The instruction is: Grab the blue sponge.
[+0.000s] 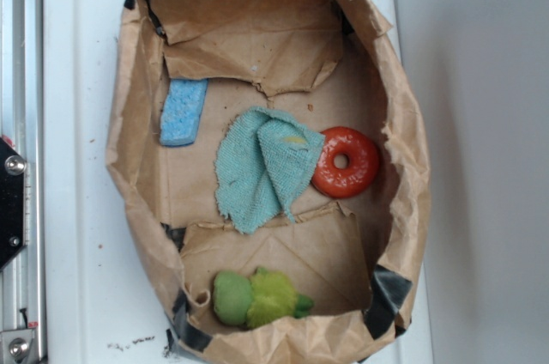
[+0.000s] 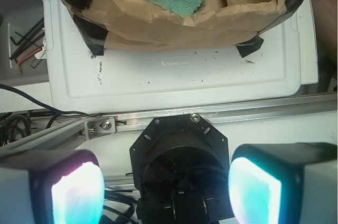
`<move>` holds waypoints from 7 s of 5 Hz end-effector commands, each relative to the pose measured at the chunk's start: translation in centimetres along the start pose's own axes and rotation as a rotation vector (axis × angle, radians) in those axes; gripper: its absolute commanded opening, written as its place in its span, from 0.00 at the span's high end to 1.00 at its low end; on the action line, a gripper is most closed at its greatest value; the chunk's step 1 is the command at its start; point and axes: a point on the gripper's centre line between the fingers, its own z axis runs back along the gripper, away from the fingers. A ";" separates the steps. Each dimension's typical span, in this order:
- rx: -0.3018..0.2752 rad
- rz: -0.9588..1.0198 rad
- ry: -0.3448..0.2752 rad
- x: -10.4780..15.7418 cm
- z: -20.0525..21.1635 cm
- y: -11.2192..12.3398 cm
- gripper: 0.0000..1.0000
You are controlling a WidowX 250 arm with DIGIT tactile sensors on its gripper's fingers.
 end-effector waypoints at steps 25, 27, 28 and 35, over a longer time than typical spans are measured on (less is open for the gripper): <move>0.064 0.434 -0.018 8.8 -16.5 11.6 0.00; 0.093 0.455 -0.008 9.2 -17.9 11.3 0.00; 0.156 0.476 0.012 9.2 -19.2 11.7 0.00; 0.201 0.493 -0.054 10.2 -20.6 11.8 1.00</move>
